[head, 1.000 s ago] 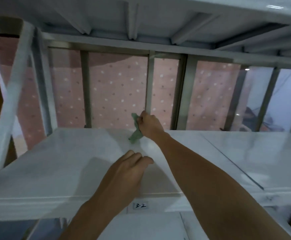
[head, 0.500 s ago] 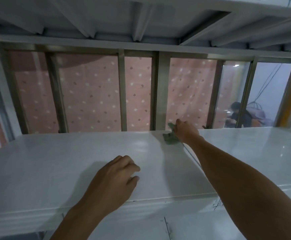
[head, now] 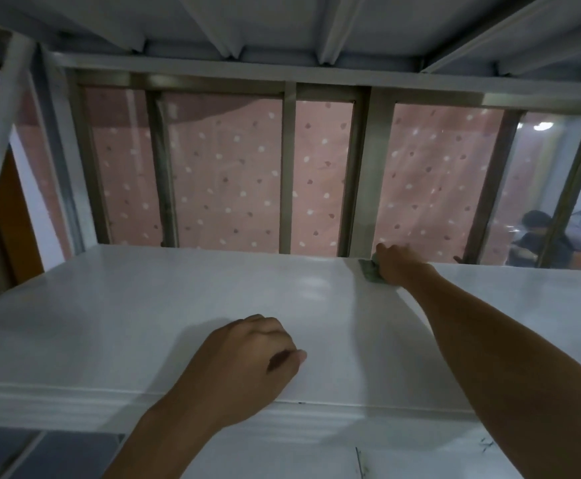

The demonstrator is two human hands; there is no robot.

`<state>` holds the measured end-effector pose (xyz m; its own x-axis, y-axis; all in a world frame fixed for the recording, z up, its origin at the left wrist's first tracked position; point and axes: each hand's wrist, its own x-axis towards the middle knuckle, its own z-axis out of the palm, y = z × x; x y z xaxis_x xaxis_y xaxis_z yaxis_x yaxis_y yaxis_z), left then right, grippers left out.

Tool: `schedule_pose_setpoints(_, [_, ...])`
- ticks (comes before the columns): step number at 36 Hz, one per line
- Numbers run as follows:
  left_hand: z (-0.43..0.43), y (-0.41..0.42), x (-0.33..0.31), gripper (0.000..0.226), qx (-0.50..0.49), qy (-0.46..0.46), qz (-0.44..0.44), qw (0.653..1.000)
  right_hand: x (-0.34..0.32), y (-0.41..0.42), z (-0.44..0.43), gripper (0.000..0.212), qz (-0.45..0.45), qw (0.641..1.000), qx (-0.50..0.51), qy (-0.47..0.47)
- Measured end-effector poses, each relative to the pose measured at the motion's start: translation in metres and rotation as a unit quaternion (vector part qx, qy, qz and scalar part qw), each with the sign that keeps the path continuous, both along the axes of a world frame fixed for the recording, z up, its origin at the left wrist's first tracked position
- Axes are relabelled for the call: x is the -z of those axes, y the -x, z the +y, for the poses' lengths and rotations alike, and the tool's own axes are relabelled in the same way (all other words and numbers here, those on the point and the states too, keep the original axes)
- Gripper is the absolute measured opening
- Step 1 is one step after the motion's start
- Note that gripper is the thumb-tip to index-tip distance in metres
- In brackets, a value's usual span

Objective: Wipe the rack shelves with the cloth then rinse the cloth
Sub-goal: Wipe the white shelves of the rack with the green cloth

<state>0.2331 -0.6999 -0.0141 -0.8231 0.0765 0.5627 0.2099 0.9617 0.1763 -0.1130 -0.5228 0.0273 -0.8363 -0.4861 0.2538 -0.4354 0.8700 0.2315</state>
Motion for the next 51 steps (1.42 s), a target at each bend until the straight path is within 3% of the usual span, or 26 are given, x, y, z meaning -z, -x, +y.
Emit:
schedule_pose_setpoints(5, [-0.046,-0.018,0.001,0.047,0.009,-0.016,-0.023,1.0,0.0,-0.011,-0.033,0.038,-0.023,0.999,-0.018,0.014])
schedule_pose_setpoints(21, [-0.198,-0.103,0.007,0.037,-0.109,-0.047,0.034,0.992,-0.004,-0.091,-0.241,0.032,-0.044,0.991,-0.128,0.003])
schedule_pose_setpoints(34, [-0.258,-0.138,0.008,0.027,-0.086,-0.113,0.047,0.989,-0.004,-0.182,-0.426,0.042,-0.063,0.974,-0.216,0.03])
schedule_pose_setpoints(42, [-0.25,-0.132,0.009,0.034,-0.134,-0.154,0.192,0.96,-0.004,-0.221,-0.492,0.046,-0.043,0.963,-0.266,-0.016])
schedule_pose_setpoints(51, [-0.254,-0.136,0.012,0.043,-0.122,-0.186,0.25,0.942,0.001,-0.258,-0.487,0.038,-0.012,0.911,-0.41,-0.045])
